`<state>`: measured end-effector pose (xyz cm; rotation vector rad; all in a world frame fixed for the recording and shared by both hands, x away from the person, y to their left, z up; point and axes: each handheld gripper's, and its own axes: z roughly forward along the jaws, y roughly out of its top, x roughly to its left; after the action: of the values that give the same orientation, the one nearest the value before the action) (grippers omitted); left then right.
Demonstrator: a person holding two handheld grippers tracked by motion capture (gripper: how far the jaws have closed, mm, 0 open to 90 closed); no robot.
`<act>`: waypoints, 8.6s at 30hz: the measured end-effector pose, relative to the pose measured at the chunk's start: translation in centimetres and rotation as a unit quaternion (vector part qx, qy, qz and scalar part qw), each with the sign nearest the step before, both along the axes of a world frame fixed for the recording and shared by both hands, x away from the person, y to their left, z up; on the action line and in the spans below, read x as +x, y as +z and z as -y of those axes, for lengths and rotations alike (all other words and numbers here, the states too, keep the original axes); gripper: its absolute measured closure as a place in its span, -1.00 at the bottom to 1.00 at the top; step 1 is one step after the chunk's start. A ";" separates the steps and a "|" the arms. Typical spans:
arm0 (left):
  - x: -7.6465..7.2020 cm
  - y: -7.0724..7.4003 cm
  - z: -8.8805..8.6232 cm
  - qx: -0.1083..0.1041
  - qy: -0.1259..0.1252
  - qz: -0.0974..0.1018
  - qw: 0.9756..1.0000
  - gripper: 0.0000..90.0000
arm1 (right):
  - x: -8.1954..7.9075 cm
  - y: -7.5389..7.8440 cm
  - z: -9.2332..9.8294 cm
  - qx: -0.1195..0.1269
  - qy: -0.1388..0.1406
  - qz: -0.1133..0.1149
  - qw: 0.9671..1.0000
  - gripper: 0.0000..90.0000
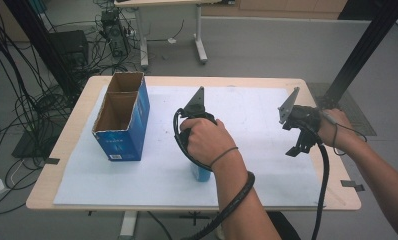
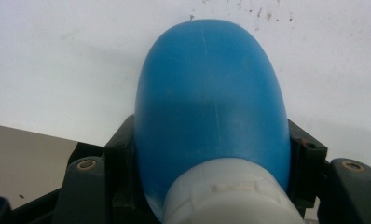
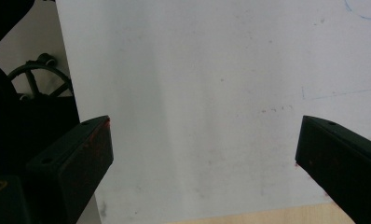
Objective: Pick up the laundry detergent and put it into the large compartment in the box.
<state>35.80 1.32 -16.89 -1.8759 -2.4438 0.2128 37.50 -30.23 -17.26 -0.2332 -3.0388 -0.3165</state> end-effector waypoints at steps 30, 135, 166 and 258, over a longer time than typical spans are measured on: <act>-0.2 0.1 0.0 0.001 -0.001 0.002 1.000 -0.18 | -0.2 0.2 -0.4 -0.002 0.003 0.006 1.000 -0.91; -0.2 1.3 0.7 -0.002 -0.047 0.003 0.999 -0.17 | -0.8 0.4 -0.9 -0.015 -0.002 0.009 1.000 -0.91; -1.4 13.5 -4.4 -0.039 -0.192 0.047 0.979 -0.17 | -1.1 2.5 -5.7 -0.067 -0.043 0.029 0.996 -0.91; 3.1 18.4 -23.1 0.019 -0.151 0.147 0.977 -0.17 | 0.3 2.7 -5.5 -0.040 -0.101 0.040 0.993 -0.91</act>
<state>38.93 24.41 1.48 -2.3743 -2.2553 -0.1338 37.77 -24.71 -14.54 -0.5501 -3.1141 -0.2221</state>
